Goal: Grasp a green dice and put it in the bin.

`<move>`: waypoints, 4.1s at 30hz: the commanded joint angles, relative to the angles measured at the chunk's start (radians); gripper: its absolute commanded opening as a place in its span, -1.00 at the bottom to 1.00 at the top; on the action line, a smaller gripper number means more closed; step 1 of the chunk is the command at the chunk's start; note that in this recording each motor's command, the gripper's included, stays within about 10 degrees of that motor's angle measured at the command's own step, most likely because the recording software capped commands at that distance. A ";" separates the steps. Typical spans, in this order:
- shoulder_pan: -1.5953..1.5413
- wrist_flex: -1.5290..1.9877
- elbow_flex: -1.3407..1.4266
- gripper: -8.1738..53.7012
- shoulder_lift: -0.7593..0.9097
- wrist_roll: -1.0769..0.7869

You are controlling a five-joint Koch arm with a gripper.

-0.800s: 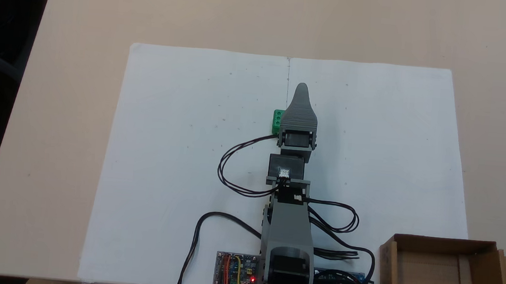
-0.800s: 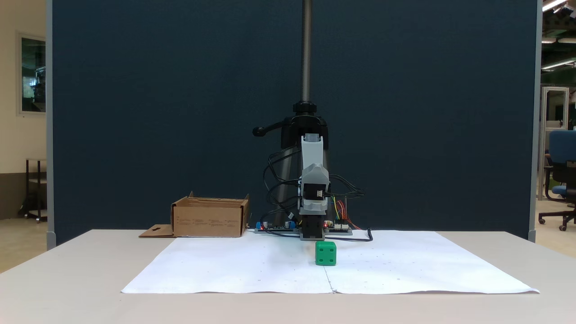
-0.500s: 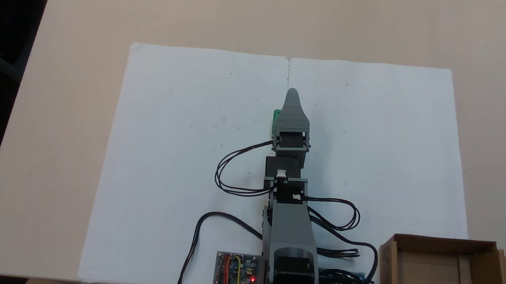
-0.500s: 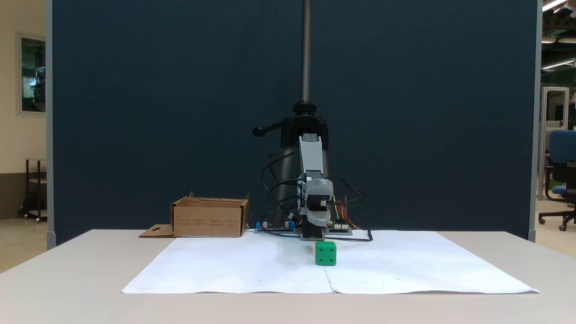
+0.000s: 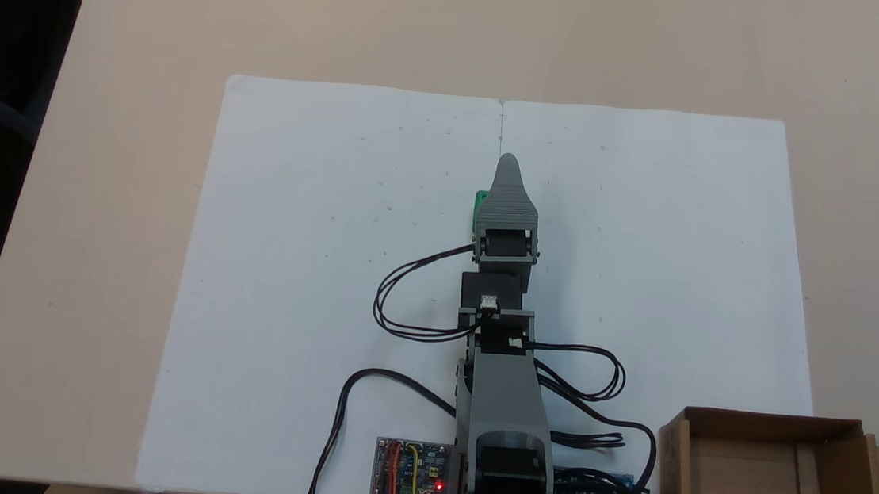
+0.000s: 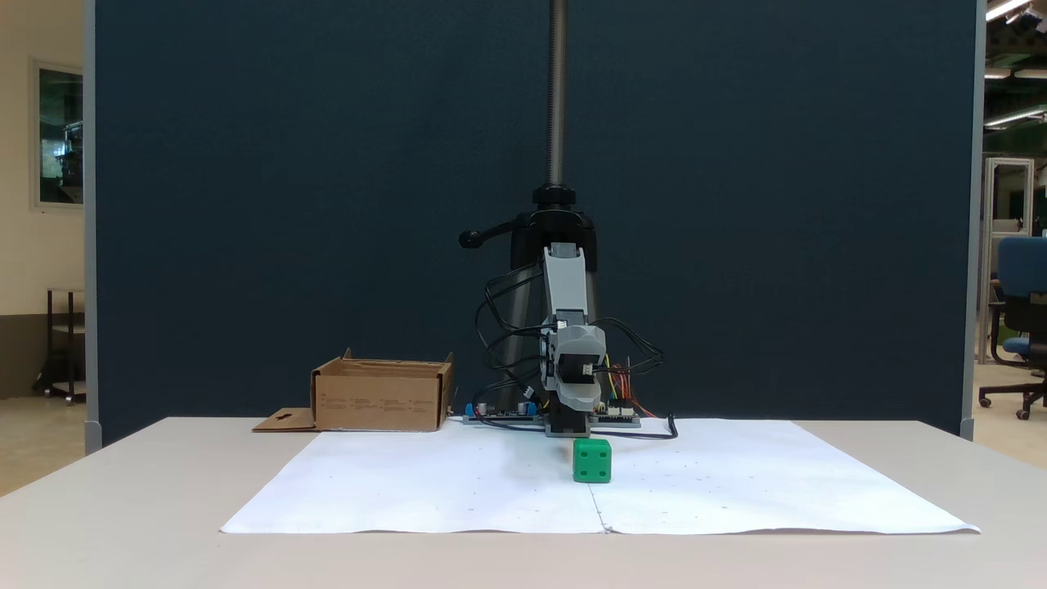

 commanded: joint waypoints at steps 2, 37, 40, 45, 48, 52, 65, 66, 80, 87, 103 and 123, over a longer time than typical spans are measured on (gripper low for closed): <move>-0.012 -0.028 0.069 0.66 0.110 -0.032; 0.074 0.859 -0.534 0.61 0.112 -0.035; 0.072 1.063 -0.621 0.62 0.112 -0.035; 0.087 1.360 -0.749 0.61 0.095 -0.035; 0.087 1.521 -0.838 0.61 0.028 -0.034; 0.087 1.721 -0.980 0.61 -0.092 -0.017; 0.025 1.898 -1.104 0.62 -0.304 0.129; 0.021 1.888 -1.104 0.62 -0.307 0.140; -0.031 1.773 -1.120 0.62 -0.480 0.173; -0.031 1.773 -1.164 0.62 -0.569 0.173; -0.035 1.776 -1.243 0.62 -0.706 0.187; -0.037 1.778 -1.243 0.62 -0.775 0.233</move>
